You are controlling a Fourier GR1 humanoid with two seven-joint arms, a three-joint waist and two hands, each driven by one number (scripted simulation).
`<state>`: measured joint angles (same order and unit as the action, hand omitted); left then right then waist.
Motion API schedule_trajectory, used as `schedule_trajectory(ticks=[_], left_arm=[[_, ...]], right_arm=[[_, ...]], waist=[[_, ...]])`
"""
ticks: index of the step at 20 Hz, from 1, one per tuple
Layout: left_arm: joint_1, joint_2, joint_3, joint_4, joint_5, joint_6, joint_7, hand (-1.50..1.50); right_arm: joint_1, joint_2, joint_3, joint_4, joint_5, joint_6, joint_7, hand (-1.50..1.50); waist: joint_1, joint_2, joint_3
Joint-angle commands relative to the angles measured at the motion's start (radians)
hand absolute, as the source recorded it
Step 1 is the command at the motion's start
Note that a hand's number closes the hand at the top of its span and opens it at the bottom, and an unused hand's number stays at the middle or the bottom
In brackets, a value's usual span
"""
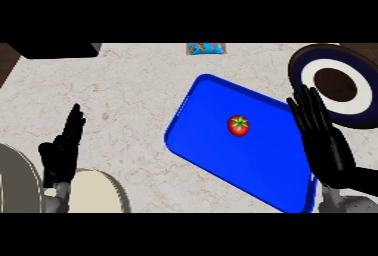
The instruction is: Pick the tomato from the tray and place it in the plate
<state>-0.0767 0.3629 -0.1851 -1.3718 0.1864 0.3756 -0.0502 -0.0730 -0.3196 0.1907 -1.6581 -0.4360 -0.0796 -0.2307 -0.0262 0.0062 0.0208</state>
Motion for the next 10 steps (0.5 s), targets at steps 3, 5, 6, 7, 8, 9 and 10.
schedule_trajectory(ticks=[3, 5, 6, 7, 8, 9, 10], left_arm=[[0.028, -0.022, -0.031, 0.019, 0.033, -0.054, 0.082, 0.0], [0.026, -0.059, -0.044, 0.026, 0.072, -0.072, 0.14, 0.0], [0.045, -0.046, -0.044, 0.045, 0.076, -0.091, 0.151, 0.0], [0.017, -0.04, -0.024, 0.0, 0.072, -0.078, 0.115, 0.0], [0.044, -0.057, -0.036, -0.007, 0.101, -0.102, 0.142, 0.0], [0.053, -0.062, -0.045, -0.024, 0.118, -0.118, 0.172, 0.0], [0.044, -0.059, -0.046, -0.027, 0.119, -0.124, 0.194, 0.0]], right_arm=[[-0.052, -0.071, -0.186, 0.058, 0.054, -0.188, 0.078, 1.5], [-0.098, -0.112, -0.272, 0.081, 0.086, -0.315, 0.146, 1.5], [-0.112, -0.158, -0.307, 0.093, 0.12, -0.366, 0.181, 1.5], [0.057, -0.337, -0.165, 0.194, 0.332, -0.27, 0.189, 1.5], [0.042, -0.279, -0.273, 0.215, 0.312, -0.435, 0.214, 1.5], [0.037, -0.215, -0.301, 0.22, 0.309, -0.533, 0.22, 1.5], [0.016, -0.196, -0.31, 0.21, 0.332, -0.603, 0.239, -1.5]], waist=[[0.017, -0.002, -0.022], [0.006, 0.002, -0.025], [0.001, 0.005, -0.029], [-0.025, 0.052, -0.066], [-0.042, 0.024, -0.042], [-0.031, 0.012, -0.032], [-0.016, 0.005, -0.029]])
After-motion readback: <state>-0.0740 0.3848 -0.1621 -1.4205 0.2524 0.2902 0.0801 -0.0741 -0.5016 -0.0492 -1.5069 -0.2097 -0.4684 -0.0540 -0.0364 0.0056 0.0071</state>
